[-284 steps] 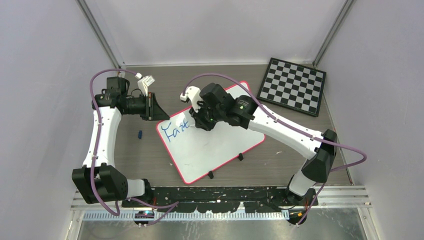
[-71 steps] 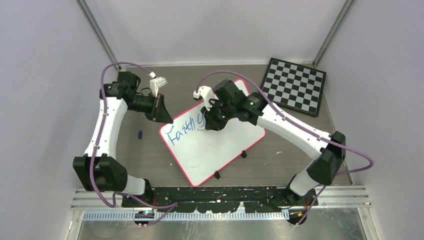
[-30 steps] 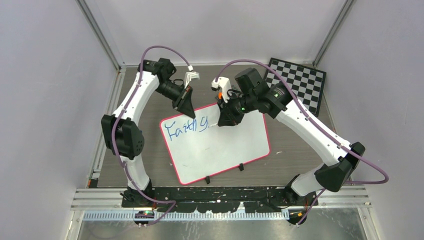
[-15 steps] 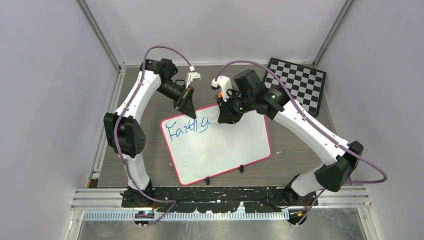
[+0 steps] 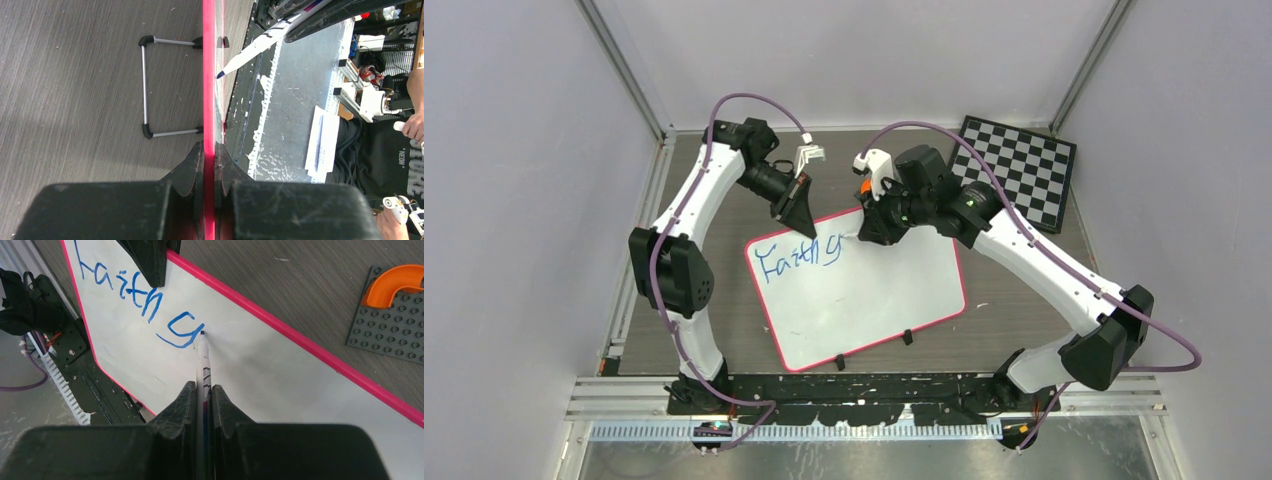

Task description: Write a sentence on the whiteboard

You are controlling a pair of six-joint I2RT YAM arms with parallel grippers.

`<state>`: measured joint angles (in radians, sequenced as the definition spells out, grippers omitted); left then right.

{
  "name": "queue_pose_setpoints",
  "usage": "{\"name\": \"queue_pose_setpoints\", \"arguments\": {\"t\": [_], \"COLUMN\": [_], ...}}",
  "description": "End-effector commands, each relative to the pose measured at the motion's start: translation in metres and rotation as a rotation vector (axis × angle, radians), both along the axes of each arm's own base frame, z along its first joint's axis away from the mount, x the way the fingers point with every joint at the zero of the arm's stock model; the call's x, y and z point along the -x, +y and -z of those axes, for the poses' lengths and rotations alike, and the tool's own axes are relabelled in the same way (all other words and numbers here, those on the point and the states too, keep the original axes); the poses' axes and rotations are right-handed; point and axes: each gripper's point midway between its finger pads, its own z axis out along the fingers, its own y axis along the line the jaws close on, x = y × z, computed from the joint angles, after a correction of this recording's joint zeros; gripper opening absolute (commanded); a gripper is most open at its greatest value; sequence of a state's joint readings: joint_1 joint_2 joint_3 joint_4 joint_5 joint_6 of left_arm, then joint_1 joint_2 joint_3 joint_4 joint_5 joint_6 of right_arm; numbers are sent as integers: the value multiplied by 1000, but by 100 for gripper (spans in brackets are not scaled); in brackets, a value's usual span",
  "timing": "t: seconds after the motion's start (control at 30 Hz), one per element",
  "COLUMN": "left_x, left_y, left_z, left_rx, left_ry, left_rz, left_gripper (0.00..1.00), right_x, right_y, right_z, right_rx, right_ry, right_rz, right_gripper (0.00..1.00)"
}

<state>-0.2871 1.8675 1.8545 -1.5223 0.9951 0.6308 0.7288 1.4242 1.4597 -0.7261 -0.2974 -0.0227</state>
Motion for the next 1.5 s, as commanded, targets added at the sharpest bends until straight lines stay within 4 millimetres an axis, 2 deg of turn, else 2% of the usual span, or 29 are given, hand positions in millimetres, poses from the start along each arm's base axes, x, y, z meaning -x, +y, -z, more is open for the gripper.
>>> {"name": "queue_pose_setpoints", "arguments": {"t": [0.0,0.2,0.7,1.27,1.47], "left_x": [12,10,11,11,12], "left_y": [4,4,4,4,5], "left_z": [19,19,20,23,22], "left_rx": [-84,-85,-88,-97,-97], "left_ry": [17,13,17,28,25], "left_rz": [45,42,41,40,42], "left_gripper": [0,0,0,0,0], "right_x": [-11,-13,-14,1,-1], "right_y": [3,0,-17,-19,-25], "right_z": [-30,-30,-11,10,8], "right_rx": [-82,-73,5,51,81], "right_ry": [-93,-102,-110,-49,-74], "right_rz": [39,55,93,19,29], "right_gripper": [0,0,0,0,0]}}
